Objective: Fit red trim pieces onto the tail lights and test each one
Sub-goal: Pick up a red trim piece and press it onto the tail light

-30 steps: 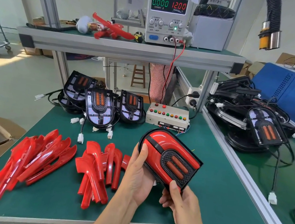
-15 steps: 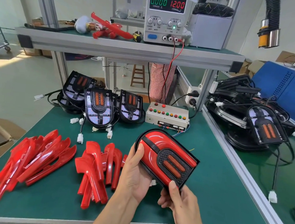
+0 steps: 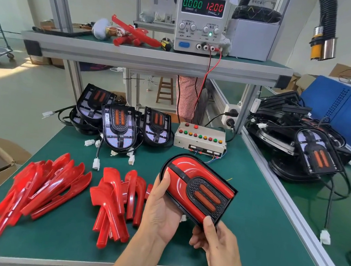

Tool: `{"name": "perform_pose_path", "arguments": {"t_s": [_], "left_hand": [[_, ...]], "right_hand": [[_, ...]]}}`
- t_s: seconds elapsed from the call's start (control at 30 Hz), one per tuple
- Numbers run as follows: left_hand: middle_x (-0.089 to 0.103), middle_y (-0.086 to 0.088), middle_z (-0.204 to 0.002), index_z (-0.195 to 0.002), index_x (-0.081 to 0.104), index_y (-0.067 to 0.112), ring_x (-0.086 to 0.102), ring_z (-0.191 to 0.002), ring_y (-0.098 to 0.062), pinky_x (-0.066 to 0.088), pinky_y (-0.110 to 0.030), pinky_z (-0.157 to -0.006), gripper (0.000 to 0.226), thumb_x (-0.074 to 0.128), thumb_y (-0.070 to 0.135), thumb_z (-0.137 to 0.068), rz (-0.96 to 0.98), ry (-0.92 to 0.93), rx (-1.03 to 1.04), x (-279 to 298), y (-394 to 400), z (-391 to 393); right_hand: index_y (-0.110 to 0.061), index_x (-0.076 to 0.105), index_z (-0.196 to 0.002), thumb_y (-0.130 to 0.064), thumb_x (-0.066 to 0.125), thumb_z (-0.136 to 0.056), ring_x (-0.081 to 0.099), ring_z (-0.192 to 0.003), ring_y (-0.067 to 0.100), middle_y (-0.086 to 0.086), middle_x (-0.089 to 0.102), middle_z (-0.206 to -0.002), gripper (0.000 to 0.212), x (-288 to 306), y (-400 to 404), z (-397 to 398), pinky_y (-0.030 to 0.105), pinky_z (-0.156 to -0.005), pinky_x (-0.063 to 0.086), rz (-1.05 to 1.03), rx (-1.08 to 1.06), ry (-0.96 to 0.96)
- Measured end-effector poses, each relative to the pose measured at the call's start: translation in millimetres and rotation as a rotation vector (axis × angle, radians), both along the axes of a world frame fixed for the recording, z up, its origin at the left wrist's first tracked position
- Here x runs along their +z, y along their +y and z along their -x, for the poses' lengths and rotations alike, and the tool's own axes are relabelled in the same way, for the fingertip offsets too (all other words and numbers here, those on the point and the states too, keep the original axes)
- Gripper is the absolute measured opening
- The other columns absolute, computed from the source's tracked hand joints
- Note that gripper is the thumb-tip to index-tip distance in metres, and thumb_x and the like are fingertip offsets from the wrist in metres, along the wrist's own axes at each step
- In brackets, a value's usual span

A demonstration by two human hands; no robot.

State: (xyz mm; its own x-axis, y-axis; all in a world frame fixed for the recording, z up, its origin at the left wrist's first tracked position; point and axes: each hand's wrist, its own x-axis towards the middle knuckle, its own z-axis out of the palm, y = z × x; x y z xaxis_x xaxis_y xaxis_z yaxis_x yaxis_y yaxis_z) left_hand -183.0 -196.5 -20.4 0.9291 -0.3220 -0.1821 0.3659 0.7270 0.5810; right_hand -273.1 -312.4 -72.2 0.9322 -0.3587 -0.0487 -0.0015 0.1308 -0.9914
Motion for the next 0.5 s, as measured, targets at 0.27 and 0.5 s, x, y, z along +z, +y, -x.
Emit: {"name": "perform_pose_path", "arguments": {"t_s": [0.27,0.5], "left_hand": [[0.068,-0.019,-0.126,-0.139,0.055,0.011,0.07,-0.109,-0.036,0.058,-0.06,-0.081,0.057,0.063,0.038,-0.089,0.061,0.032,0.001,-3.3,3.1,-3.9],[0.072,-0.014,-0.118,-0.119,0.068,0.018,0.073,-0.096,-0.028,0.06,-0.047,-0.073,0.035,0.065,0.036,-0.089,0.052,-0.044,0.019,-2.6,8.1,-9.7]], "right_hand": [[-0.018,0.077,-0.098,-0.052,0.066,-0.087,0.073,-0.069,0.034,0.019,0.074,-0.082,0.037,6.5,1.7,0.7,0.031,-0.061,0.057,0.0,-0.015,0.042],[-0.033,0.058,-0.116,-0.076,0.065,-0.071,0.069,-0.072,0.013,-0.009,0.067,-0.093,0.063,28.7,-5.7,10.0,0.035,-0.068,0.055,0.461,-0.32,0.202]]}}
